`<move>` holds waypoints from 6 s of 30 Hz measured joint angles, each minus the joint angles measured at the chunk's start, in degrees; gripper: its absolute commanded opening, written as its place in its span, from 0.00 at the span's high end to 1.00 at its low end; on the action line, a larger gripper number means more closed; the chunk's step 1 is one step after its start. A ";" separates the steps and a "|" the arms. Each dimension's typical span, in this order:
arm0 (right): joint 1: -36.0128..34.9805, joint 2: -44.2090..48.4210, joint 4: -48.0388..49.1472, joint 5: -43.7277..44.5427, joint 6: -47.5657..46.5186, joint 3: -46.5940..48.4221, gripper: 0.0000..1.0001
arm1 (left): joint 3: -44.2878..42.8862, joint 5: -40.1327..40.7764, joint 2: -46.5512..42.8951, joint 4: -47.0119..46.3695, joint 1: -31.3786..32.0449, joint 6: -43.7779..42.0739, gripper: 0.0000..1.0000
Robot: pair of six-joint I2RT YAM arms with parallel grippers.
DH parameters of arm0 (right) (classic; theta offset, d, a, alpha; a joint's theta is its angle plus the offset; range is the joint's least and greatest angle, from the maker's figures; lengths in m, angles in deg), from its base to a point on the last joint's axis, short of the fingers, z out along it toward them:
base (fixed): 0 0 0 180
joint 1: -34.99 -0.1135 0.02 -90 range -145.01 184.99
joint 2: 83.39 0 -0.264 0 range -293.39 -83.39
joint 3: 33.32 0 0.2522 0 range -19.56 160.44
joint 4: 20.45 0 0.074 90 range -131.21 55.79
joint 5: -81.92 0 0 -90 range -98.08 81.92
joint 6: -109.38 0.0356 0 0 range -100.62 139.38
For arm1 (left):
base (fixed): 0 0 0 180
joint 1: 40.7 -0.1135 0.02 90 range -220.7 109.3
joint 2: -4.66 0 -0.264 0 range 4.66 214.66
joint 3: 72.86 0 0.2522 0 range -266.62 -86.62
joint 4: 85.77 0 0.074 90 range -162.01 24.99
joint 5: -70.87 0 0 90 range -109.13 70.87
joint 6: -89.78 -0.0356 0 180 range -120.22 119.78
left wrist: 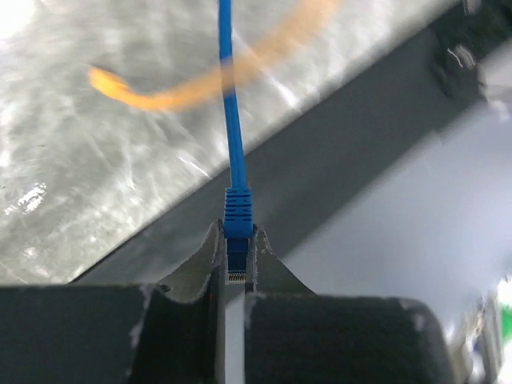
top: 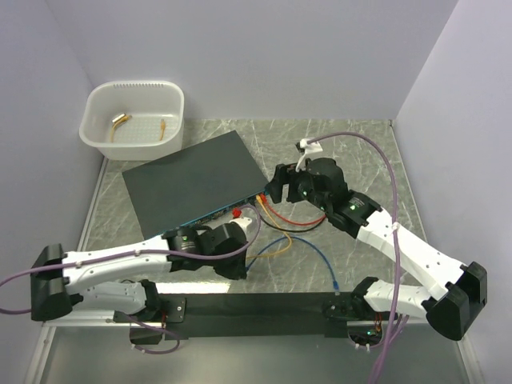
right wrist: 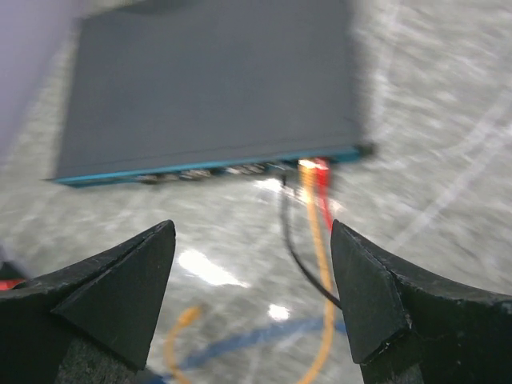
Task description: Insert the plug into the switch port
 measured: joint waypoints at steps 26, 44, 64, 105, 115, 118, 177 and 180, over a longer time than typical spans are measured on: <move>5.86 4.42 11.47 -56.19 -0.15 5.90 0.37 | -16.72 -16.81 -16.09 6.10 0.50 -30.73 1.00; -13.90 -3.06 -8.72 -53.94 -20.37 11.08 0.48 | -13.70 -25.79 -19.12 3.04 -1.16 -28.79 0.99; -18.86 -5.97 -13.94 -49.94 -24.00 11.52 0.58 | -8.72 -32.68 -18.29 3.17 -8.96 -29.16 0.99; -22.18 -3.72 -15.67 -48.46 -25.53 13.64 0.47 | -7.10 -25.03 -26.25 1.60 -12.07 -26.36 0.99; -22.38 -4.44 -14.05 -47.04 -23.52 13.62 0.52 | -6.45 -24.83 -25.83 0.68 -12.37 -25.83 0.99; -22.10 -2.60 -11.67 -47.01 -23.04 13.46 0.52 | -6.45 -25.40 -25.92 0.24 -12.37 -25.73 0.99; -19.23 2.27 -1.88 -41.62 -17.18 1.33 1.00 | -4.63 -11.89 -30.45 -4.46 -12.07 -20.33 0.19; -17.57 2.16 -0.02 -37.18 -14.32 -0.35 1.00 | -4.63 -4.76 -29.77 -3.54 -12.07 -19.41 0.13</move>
